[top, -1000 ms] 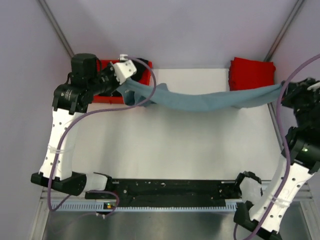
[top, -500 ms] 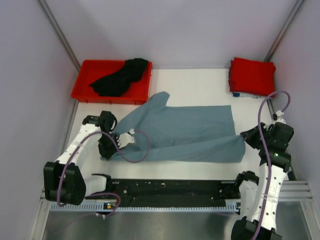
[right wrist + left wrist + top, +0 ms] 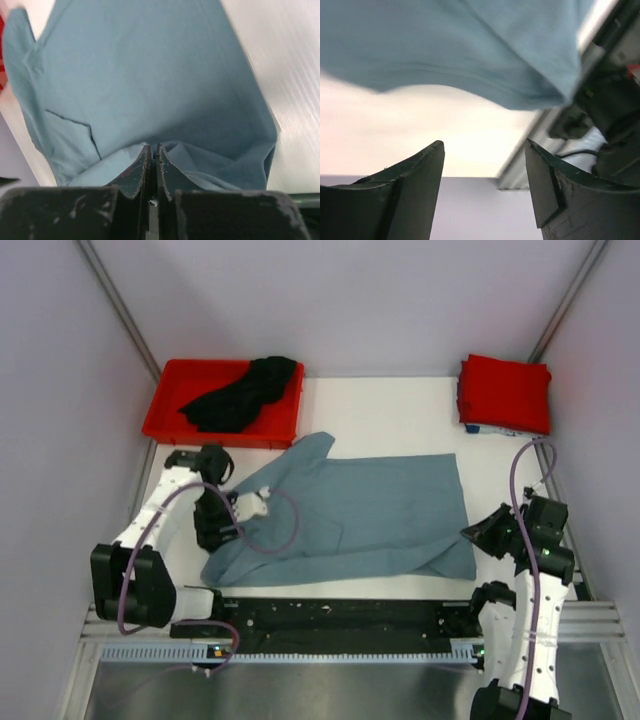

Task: Fold and stack the t-shirts
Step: Flatten out the tshirt

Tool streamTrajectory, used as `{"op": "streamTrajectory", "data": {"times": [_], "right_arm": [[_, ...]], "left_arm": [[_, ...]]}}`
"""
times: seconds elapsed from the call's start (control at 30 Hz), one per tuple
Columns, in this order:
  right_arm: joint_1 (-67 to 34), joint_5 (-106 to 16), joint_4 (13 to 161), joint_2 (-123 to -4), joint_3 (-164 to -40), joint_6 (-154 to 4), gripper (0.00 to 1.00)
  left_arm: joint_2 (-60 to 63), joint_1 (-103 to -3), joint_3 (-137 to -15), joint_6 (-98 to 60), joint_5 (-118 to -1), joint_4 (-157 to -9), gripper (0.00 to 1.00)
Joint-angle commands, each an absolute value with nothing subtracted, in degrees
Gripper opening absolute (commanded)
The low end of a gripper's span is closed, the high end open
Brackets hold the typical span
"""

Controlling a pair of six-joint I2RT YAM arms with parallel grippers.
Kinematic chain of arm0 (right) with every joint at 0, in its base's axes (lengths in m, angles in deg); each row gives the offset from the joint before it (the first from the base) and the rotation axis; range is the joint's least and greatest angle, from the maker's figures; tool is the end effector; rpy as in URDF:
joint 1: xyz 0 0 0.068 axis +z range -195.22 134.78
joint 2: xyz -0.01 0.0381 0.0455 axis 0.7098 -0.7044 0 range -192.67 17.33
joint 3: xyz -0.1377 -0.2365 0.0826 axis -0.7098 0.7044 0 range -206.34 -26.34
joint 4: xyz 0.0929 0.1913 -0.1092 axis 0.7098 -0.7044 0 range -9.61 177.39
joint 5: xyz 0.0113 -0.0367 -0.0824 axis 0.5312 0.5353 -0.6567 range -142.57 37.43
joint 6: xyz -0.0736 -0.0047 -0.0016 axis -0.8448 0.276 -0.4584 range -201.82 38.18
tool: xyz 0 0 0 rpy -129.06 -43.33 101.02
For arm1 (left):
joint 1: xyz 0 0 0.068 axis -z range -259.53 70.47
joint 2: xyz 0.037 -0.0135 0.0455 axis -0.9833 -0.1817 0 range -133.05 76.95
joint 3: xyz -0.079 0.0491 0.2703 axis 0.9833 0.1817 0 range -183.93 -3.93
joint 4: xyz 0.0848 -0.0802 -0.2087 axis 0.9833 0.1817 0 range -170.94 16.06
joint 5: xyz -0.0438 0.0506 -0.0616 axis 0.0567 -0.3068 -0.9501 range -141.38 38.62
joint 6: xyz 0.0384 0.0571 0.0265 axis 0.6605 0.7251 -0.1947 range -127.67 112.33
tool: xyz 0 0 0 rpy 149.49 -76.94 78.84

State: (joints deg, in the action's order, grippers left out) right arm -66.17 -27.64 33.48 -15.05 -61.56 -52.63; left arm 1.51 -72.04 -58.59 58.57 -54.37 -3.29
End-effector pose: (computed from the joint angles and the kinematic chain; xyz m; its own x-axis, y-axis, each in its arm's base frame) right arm 0.0886 -0.0061 0.2318 -0.5966 0.7020 -0.3888 0.4214 0.6864 0.5927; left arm 0.1565 -0.0237 0.2256 -0.2829 0.9591 0.0118 0.9470 0.2813 -0.1550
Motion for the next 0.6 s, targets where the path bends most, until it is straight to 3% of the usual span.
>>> {"op": "streamTrajectory", "data": {"times": [0.0, 0.07, 0.13, 0.2, 0.37, 0.57], "right_arm": [[-64.6, -28.1, 30.5, -14.5, -61.2, -51.8, 0.00], [-64.6, -28.3, 30.5, -14.7, -61.2, -51.8, 0.00], [-64.6, -28.5, 30.4, -14.6, -61.1, -51.6, 0.00], [-64.6, -28.7, 30.4, -14.5, -61.1, -51.5, 0.00], [-64.6, -29.3, 30.8, -14.7, -61.2, -51.5, 0.00], [-64.6, -29.5, 31.0, -14.8, -61.2, -51.5, 0.00]], "left_arm": [[-2.3, -71.4, -79.3, 59.8, -68.2, 5.0, 0.70], [-6.7, -67.9, -85.5, 53.9, -73.5, 0.8, 0.66], [-10.5, -63.1, -85.1, 47.7, -75.5, -6.0, 0.49], [-15.1, -58.8, -84.4, 44.2, -75.0, -11.7, 0.45], [-26.0, -54.8, -87.9, 41.4, -74.2, -21.1, 0.53], [-33.2, -54.6, -88.7, 49.2, -74.1, -22.9, 0.63]]}}
